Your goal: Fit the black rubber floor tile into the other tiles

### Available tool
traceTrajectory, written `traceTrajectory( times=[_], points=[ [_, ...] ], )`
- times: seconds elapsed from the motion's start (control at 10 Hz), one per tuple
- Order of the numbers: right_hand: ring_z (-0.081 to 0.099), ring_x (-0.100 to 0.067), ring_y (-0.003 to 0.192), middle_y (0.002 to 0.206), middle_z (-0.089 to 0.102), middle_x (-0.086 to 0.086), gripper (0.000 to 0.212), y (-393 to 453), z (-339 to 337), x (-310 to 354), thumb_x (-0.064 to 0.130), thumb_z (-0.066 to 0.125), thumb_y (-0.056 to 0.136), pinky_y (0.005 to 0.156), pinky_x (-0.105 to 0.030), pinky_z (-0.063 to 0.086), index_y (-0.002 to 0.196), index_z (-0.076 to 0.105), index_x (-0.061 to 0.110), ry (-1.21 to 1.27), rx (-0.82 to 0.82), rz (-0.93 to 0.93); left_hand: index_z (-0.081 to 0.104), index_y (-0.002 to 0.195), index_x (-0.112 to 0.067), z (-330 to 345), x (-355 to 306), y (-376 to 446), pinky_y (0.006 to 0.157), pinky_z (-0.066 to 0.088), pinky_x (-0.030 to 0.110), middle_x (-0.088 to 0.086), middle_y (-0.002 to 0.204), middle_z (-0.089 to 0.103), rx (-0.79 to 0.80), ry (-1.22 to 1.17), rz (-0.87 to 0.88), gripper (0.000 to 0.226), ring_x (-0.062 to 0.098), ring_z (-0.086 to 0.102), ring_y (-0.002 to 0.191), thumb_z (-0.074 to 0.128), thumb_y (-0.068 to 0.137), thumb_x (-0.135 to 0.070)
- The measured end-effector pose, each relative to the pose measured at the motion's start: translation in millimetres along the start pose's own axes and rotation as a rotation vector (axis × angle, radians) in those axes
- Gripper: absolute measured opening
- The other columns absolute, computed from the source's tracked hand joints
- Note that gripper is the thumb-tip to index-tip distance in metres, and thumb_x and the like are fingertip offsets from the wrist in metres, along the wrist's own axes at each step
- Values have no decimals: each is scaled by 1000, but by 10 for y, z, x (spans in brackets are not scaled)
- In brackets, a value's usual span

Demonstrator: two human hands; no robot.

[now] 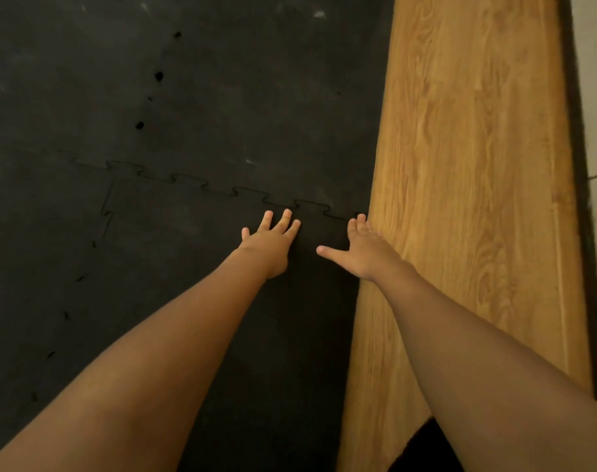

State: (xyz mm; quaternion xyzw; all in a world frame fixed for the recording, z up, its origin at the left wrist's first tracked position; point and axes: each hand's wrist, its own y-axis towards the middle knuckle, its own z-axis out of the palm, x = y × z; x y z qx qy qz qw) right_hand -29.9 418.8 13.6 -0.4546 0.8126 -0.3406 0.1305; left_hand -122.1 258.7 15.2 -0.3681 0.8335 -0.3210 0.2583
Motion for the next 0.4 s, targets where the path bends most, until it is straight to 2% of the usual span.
traceTrajectory(
  times=[0.1, 0.2, 0.3, 0.4],
  points=[
    [-3, -24, 151, 165, -9, -10, 111, 25, 89, -36, 79, 44, 82, 119, -40, 6, 156, -3, 11, -45, -54, -16, -12, 152, -28, 120, -30, 55, 112, 6, 65, -2, 159, -24, -52, 76, -14, 98, 31, -20, 144, 58, 86, -3],
    [0, -25, 151, 166, -5, -9, 108, -18, -76, 49, 79, 41, 83, 119, -42, 9, 157, 0, 12, -35, 6, 38, -7, 153, -27, -10, 25, 8, 113, 7, 64, -3, 161, -19, -27, 19, 11, 87, 30, -17, 146, 50, 90, -6],
    [3, -25, 151, 166, 1, -7, 103, -173, -330, 211, 81, 35, 84, 119, -46, 13, 157, 7, 14, 3, 26, 80, -2, 154, -24, -290, 147, -201, 117, 7, 57, 1, 163, -9, -21, -1, 84, 74, 27, -7, 148, 45, 97, -21],
    [-1, -22, 151, 166, -4, -5, 106, -598, -348, 313, 82, 36, 83, 120, -43, 8, 157, 1, 14, 32, -94, -20, -8, 153, -25, -421, 292, -615, 117, 3, 52, 2, 162, -12, -170, 114, 85, 78, 22, -9, 148, 39, 96, -51]
  ],
)
